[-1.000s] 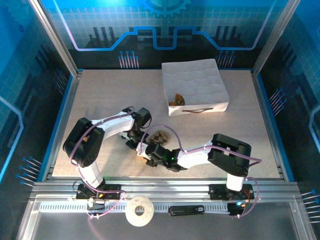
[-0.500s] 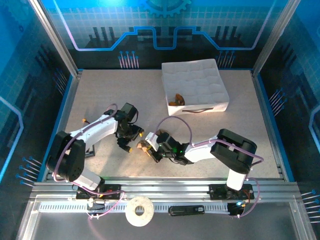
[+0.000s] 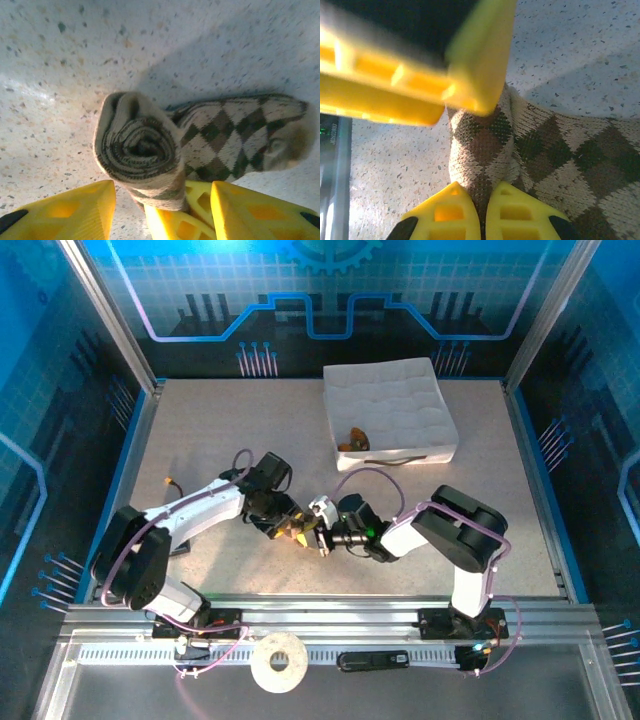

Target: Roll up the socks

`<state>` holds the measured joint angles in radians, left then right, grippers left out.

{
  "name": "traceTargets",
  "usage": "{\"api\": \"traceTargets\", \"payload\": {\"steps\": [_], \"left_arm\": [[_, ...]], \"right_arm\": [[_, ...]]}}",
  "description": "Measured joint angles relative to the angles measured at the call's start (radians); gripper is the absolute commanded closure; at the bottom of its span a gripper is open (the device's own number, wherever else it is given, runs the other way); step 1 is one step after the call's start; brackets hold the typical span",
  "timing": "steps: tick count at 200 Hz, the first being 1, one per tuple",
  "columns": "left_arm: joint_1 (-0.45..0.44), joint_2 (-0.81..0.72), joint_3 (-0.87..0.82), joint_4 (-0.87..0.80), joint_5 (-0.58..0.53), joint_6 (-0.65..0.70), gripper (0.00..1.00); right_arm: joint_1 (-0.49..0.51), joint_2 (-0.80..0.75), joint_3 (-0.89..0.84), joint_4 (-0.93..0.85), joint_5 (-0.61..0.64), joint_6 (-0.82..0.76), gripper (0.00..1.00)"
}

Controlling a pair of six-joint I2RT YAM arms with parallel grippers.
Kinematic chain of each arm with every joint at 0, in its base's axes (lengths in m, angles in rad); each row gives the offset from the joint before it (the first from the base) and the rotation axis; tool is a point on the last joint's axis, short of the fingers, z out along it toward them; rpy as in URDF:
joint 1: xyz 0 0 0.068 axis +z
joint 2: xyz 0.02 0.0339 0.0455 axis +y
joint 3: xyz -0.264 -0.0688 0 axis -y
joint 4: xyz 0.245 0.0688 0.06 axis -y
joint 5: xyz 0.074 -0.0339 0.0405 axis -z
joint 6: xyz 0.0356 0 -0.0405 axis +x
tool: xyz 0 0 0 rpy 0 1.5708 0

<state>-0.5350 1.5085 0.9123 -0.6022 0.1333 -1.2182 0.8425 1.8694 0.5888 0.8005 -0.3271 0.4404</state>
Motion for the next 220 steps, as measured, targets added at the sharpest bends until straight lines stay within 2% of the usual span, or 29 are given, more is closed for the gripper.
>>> {"api": "traceTargets", "payload": {"steps": [30, 56, 72, 94, 110, 126, 149, 168, 184, 203, 220], "left_arm": [[-0.011, 0.015, -0.039, 0.008, -0.010, -0.010, 0.40], [-0.018, 0.037, -0.043, 0.031, -0.010, -0.013, 0.44], [-0.029, 0.076, -0.034, 0.050, -0.011, -0.016, 0.53], [-0.037, 0.129, -0.020, 0.085, -0.016, -0.027, 0.77], [-0.031, 0.121, -0.027, 0.089, -0.024, -0.041, 0.90], [-0.013, 0.078, -0.071, 0.112, -0.028, -0.069, 0.96], [0.033, -0.019, -0.166, 0.142, -0.034, -0.113, 0.97], [0.055, -0.106, -0.237, 0.134, -0.040, -0.154, 0.97], [0.052, -0.134, -0.256, 0.110, -0.036, -0.179, 1.00], [0.038, -0.111, -0.229, 0.080, -0.036, -0.208, 1.00], [0.022, -0.050, -0.166, 0.014, -0.040, -0.226, 1.00]], "right_arm": [[-0.021, 0.020, 0.000, 0.024, -0.051, 0.031, 1.00], [-0.022, 0.020, 0.000, 0.023, -0.052, 0.049, 1.00], [-0.022, 0.018, 0.001, 0.018, -0.051, 0.054, 1.00], [-0.022, 0.011, 0.027, -0.035, -0.052, 0.039, 1.00], [-0.021, 0.003, 0.073, -0.125, -0.060, -0.008, 1.00], [-0.021, 0.005, 0.146, -0.254, -0.076, -0.095, 1.00], [0.002, 0.043, 0.301, -0.455, -0.101, -0.268, 1.00], [0.040, 0.067, 0.406, -0.599, -0.100, -0.435, 0.90], [0.063, 0.060, 0.427, -0.656, -0.081, -0.533, 0.74], [0.083, -0.019, 0.351, -0.629, -0.001, -0.631, 0.57], [0.128, -0.138, 0.219, -0.583, 0.113, -0.666, 0.51]]}}
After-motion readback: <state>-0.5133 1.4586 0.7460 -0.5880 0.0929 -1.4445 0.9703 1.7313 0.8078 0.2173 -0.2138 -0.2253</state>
